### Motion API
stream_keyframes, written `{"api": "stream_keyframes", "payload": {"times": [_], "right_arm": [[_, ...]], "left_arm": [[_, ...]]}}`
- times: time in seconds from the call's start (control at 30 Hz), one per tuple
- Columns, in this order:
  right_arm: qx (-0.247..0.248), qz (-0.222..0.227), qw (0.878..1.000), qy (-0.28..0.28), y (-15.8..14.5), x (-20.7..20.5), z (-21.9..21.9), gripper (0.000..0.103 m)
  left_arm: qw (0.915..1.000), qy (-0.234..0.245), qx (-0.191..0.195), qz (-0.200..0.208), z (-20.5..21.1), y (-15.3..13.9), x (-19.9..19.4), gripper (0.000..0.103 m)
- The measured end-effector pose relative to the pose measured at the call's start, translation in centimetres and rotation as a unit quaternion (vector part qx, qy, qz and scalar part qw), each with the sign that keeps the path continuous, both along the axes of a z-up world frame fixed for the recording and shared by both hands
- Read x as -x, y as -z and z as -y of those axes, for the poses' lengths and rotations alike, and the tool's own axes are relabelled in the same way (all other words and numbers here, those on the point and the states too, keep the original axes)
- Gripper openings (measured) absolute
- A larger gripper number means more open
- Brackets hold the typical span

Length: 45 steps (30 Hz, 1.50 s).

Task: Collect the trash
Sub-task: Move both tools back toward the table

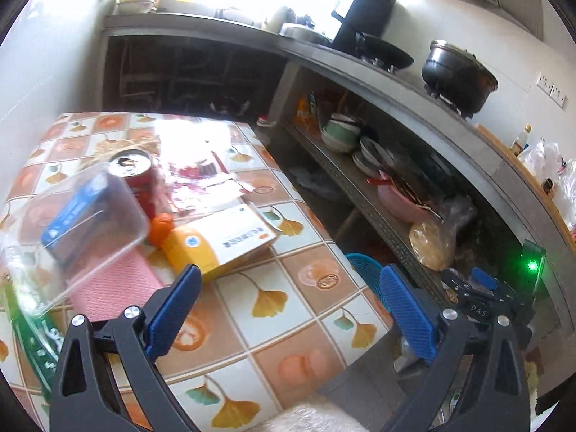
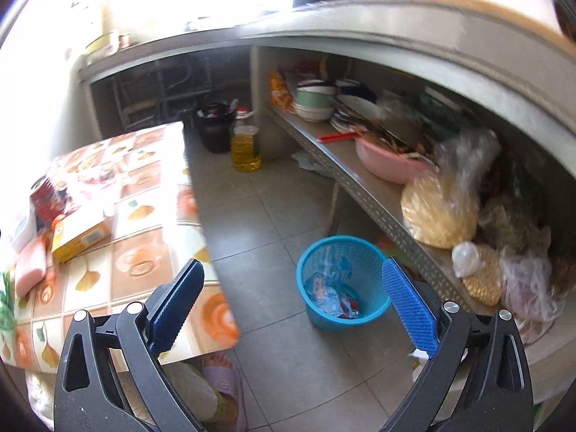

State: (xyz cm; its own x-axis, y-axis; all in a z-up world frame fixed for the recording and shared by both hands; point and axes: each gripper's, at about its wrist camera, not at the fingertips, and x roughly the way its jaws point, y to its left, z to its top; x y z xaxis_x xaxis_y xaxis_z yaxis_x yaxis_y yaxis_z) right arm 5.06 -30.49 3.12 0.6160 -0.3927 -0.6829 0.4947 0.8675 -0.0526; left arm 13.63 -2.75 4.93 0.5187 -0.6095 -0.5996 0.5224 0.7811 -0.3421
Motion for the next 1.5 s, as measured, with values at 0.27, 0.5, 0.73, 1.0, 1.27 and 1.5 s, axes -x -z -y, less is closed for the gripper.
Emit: {"api": "stream_keyframes", "payload": {"times": [0.27, 0.5, 0.73, 1.0, 1.27, 1.5], "right_arm": [[0.037, 0.01, 0.995, -0.095, -0.9, -2.2, -6.5, 0.095], [-0.03, 0.046, 0.978, -0.203, -1.5, -4.4, -9.8, 0.095], [-0.083, 0.037, 0.962, -0.259, -1.3, -6.3, -13.3, 0.095], [-0.105, 0.016, 0.953, -0.284, -0.5, -7.3, -15.3, 0.095], [-0.116, 0.008, 0.949, -0.294, -0.4, -7.9, -16.2, 0.095], [-0.136, 0.014, 0.949, -0.285, -0.4, -8.4, -15.2, 0.095]], "left_arm": [[0.9983, -0.052, 0.019, 0.02, -7.3, 1.3, 2.6, 0.097], [0.994, -0.099, -0.002, 0.047, -12.1, 2.0, 4.4, 0.097], [0.9924, -0.104, -0.038, 0.055, -14.4, 3.3, 5.0, 0.097], [0.9889, -0.135, -0.048, 0.037, -16.2, 4.6, 4.4, 0.097], [0.9834, -0.179, -0.025, -0.007, -17.3, 5.1, 1.8, 0.097], [0.9849, -0.168, -0.025, 0.032, -17.0, 3.1, 0.8, 0.097]]}}
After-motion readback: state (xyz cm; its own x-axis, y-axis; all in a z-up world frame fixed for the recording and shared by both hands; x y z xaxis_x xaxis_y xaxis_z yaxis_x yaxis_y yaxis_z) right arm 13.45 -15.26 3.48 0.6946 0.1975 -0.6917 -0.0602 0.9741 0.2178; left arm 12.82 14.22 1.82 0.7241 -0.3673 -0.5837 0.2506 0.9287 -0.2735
